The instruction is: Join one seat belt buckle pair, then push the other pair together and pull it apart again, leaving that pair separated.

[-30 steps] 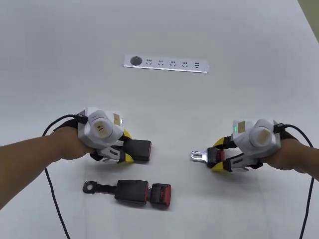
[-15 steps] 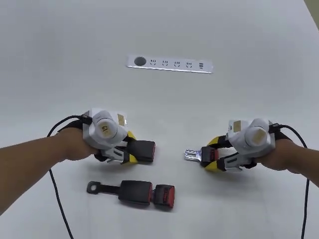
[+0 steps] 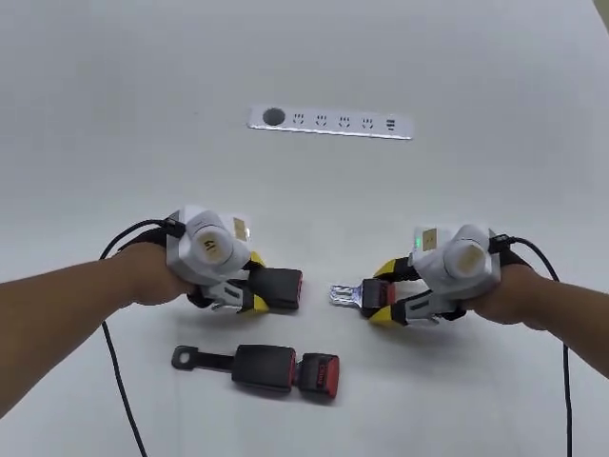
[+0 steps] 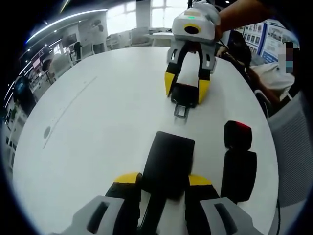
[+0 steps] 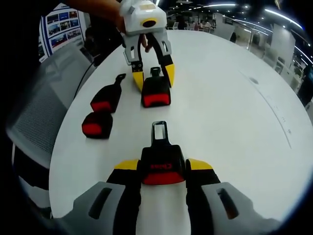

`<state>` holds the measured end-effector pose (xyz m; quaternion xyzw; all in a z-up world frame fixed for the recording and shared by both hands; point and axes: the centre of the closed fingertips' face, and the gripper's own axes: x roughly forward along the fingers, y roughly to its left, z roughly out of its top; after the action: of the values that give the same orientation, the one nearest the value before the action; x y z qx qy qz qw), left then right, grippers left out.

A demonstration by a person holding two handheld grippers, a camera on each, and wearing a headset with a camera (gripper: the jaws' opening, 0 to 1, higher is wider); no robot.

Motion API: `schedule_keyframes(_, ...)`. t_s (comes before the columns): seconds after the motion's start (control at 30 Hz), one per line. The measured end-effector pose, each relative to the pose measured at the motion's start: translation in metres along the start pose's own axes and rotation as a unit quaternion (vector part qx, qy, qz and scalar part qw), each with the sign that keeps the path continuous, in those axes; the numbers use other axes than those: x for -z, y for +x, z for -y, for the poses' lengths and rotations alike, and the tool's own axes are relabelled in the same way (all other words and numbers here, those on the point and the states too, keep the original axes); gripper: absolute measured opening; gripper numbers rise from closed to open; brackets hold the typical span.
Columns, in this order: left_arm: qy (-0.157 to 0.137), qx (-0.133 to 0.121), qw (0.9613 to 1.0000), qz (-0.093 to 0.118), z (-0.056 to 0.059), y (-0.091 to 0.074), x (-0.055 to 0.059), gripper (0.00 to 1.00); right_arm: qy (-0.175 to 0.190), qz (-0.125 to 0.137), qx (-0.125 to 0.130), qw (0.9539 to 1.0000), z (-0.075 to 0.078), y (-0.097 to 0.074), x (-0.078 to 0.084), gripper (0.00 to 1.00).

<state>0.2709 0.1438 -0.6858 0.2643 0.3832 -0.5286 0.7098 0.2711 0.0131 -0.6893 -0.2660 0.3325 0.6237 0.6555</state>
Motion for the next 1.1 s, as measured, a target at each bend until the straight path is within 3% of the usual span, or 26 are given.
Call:
schedule_keyframes(0.6, 0.001, 0.0, 1.0, -0.001, -0.007, 0.0, 0.003, 0.36, 0.001, 0.029, -0.004, 0.9996, -0.003, 0.033, -0.032, 0.35)
schedule_keyframes(0.9, 0.003, 0.003, 1.0, 0.007, -0.008, 0.002, 0.004, 0.35, 0.003, 0.043, -0.007, 0.999, -0.006, 0.04, -0.047, 0.35)
schedule_keyframes(1.1, 0.005, 0.005, 1.0, 0.007, -0.009, 0.002, 0.004, 0.35, 0.004, 0.042, -0.006, 0.9991, -0.005, 0.042, -0.046, 0.35)
